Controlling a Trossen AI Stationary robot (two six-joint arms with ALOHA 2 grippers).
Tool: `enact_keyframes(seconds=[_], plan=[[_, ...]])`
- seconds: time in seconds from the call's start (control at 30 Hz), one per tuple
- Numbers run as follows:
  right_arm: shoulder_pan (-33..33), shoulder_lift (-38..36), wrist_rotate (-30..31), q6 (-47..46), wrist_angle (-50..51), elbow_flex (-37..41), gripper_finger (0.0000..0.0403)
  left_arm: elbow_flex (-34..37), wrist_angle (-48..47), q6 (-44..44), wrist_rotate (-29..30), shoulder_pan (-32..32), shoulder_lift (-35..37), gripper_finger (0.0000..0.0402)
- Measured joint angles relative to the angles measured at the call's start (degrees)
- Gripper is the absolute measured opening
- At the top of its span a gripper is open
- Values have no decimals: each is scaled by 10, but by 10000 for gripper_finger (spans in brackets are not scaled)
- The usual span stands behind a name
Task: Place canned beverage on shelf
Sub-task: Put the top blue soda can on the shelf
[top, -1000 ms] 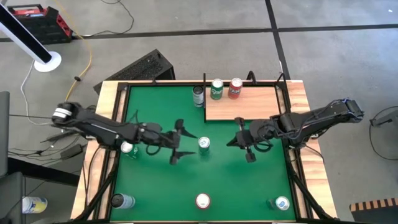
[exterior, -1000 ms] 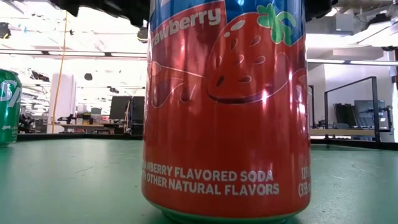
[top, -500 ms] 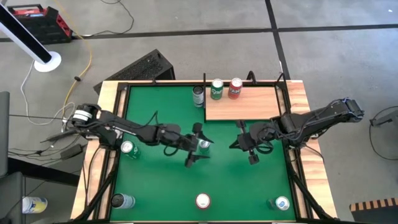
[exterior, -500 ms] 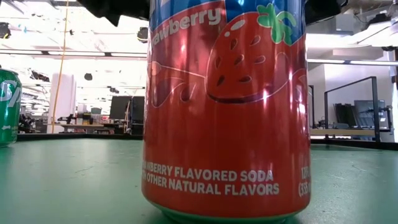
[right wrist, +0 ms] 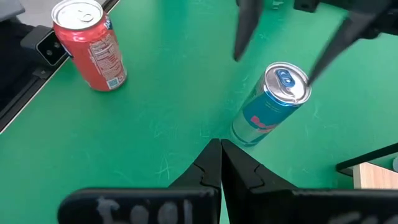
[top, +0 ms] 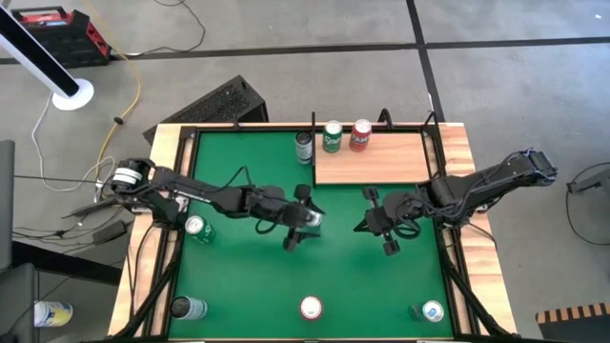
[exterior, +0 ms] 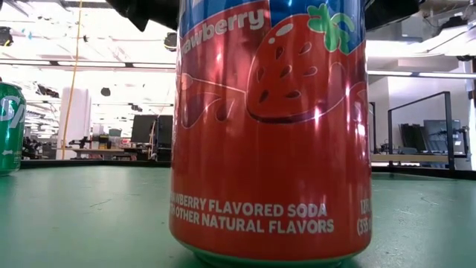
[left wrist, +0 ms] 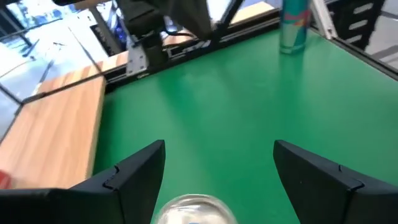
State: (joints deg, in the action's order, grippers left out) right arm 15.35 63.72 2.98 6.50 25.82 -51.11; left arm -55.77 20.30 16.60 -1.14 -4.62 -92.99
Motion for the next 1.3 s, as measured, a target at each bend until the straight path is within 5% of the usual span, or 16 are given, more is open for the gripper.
enact_keyframes(seconds=[0.3, 1.3], plan=[[-1, 0, 0, 0, -1, 0, 27, 0, -26, -47, -29, 30, 0, 283], [-1, 0, 0, 11, -1, 0, 27, 0, -29, -86, 9, 35, -48, 283]])
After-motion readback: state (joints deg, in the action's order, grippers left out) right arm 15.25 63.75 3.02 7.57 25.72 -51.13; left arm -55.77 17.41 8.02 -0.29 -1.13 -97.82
